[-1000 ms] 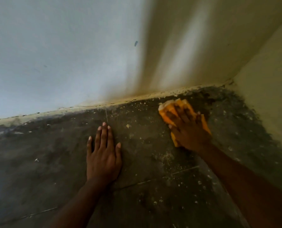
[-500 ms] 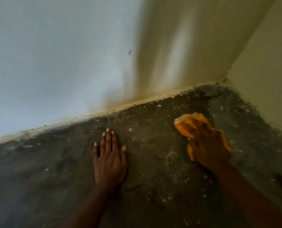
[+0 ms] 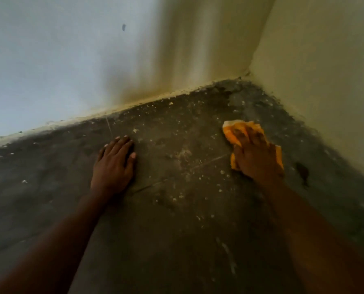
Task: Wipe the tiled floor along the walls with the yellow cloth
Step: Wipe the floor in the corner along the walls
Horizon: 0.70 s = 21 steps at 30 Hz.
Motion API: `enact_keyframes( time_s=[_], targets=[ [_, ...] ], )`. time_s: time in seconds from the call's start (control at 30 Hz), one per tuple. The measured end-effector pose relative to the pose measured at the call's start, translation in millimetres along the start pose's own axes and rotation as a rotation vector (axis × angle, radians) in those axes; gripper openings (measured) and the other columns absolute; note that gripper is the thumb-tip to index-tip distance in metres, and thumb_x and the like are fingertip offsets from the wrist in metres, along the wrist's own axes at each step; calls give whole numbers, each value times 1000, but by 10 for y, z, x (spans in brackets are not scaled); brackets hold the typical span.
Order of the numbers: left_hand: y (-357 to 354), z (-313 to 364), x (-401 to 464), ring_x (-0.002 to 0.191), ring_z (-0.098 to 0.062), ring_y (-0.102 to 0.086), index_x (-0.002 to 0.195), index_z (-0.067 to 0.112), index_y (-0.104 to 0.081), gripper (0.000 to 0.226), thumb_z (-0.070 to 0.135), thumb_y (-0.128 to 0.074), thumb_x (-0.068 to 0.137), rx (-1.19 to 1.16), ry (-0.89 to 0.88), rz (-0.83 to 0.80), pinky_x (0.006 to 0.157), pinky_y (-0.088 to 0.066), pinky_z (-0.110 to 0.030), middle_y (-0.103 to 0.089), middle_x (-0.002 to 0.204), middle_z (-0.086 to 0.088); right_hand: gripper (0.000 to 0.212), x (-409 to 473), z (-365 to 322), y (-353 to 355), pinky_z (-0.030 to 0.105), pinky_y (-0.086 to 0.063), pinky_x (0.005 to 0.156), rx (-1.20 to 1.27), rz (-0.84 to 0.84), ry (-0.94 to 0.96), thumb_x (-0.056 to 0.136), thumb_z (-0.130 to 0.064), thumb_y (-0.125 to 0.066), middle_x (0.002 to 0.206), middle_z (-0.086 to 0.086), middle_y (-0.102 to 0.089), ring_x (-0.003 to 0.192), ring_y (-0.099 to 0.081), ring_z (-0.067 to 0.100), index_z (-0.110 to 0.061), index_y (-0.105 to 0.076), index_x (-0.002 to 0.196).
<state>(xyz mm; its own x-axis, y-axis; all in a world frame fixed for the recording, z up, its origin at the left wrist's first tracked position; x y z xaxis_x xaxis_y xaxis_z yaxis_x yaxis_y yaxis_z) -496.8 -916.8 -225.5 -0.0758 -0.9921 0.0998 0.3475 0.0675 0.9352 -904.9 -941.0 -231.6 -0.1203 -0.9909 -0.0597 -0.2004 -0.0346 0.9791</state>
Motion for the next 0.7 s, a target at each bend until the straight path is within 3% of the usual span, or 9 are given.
enact_keyframes(
  time_s=[0.1, 0.2, 0.27, 0.37, 0.47, 0.63, 0.7],
  targets=[
    [-80, 193, -137, 157, -22, -28, 161, 19, -37, 73, 57, -20, 101, 49, -74, -50, 130, -15, -44, -31, 170, -2, 63, -60, -163, -48, 64, -3, 126, 33, -75, -81, 106, -54, -30, 175, 0, 7, 160, 6, 35, -46, -3, 163],
    [-203, 630, -475, 158, -23, -27, 161, 16, -38, 75, 56, -25, 98, 18, -116, -112, 129, -14, -40, -28, 170, -3, 62, -934, -475, -157, 60, -4, 126, 12, -110, 233, 101, -56, -19, 175, -6, 6, 161, 8, 28, -48, -8, 162],
    [-346, 1107, -756, 159, -20, -22, 160, 18, -38, 75, 55, -27, 97, -69, -154, -157, 129, -10, -36, -26, 171, -3, 65, -1346, -214, -105, 58, -6, 127, 9, -87, 268, 96, -58, -11, 174, -12, 2, 161, 5, 21, -52, -13, 161],
    [-616, 1844, -1030, 161, -15, -12, 161, 22, -35, 71, 52, -33, 97, -143, -182, -180, 131, -4, -39, -19, 174, 1, 64, -1078, 341, 11, 62, -8, 126, 30, -15, 18, 98, -57, -14, 175, -6, -6, 161, -3, 26, -48, -17, 161],
    [-867, 2413, -1168, 162, -13, -5, 162, 23, -32, 72, 51, -34, 96, -167, -127, -167, 132, 1, -42, -14, 175, 3, 59, -715, 503, 64, 61, 4, 126, 68, -21, -171, 106, -52, -30, 175, -2, 0, 161, 4, 31, -45, -13, 162],
    [-951, 2658, -1316, 162, -15, 3, 166, 23, -21, 80, 58, -21, 94, -73, -51, -117, 131, 3, -44, -4, 176, 4, 58, -1341, 439, 22, 61, 0, 124, 6, -38, 216, 106, -50, -31, 174, -10, 3, 161, 6, 23, -51, -11, 161],
    [-951, 2646, -1316, 162, -16, 3, 166, 22, -19, 79, 58, -21, 96, -57, -71, -113, 131, 3, -44, -2, 176, 2, 58, -1463, 793, 65, 68, 0, 123, -24, -9, 213, 104, -55, -22, 174, -10, -1, 161, 4, 21, -50, -13, 161]
  ],
)
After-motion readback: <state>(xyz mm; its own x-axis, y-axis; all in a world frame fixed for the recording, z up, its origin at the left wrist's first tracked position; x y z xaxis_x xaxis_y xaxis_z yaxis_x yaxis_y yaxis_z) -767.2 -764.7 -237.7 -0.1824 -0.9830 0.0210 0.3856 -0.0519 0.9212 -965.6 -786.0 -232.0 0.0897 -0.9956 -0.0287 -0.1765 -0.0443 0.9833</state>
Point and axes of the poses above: each hand's wrist, its own x-axis towards the middle knuckle, its own y-axis out of the back of the hand, z = x × y, the point moved 8 cm from there along x, towards the middle knuckle
